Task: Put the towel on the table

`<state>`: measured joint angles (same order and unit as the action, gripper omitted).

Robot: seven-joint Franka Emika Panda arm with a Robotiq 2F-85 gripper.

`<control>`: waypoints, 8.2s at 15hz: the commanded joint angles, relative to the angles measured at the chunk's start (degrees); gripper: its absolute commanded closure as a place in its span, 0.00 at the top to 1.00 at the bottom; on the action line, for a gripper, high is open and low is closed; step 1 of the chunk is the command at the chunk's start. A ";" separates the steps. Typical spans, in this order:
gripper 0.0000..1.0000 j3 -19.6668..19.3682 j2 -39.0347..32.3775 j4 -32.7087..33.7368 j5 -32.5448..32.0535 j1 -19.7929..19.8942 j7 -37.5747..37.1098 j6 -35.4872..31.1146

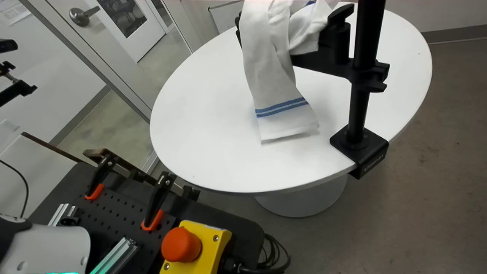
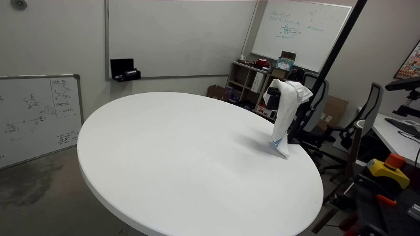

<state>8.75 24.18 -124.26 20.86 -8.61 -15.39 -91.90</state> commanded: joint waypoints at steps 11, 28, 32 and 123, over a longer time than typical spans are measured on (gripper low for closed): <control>1.00 -4.53 -6.84 1.32 -14.16 12.78 -8.90 -15.14; 1.00 -15.05 -18.73 2.87 -32.02 18.74 -0.63 -21.98; 1.00 -16.76 -22.76 3.65 -33.51 19.23 -0.49 -25.71; 0.01 -3.12 4.37 -7.87 2.37 5.89 -17.62 -10.75</control>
<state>5.17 27.39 -131.22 20.67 -3.41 -30.98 -107.64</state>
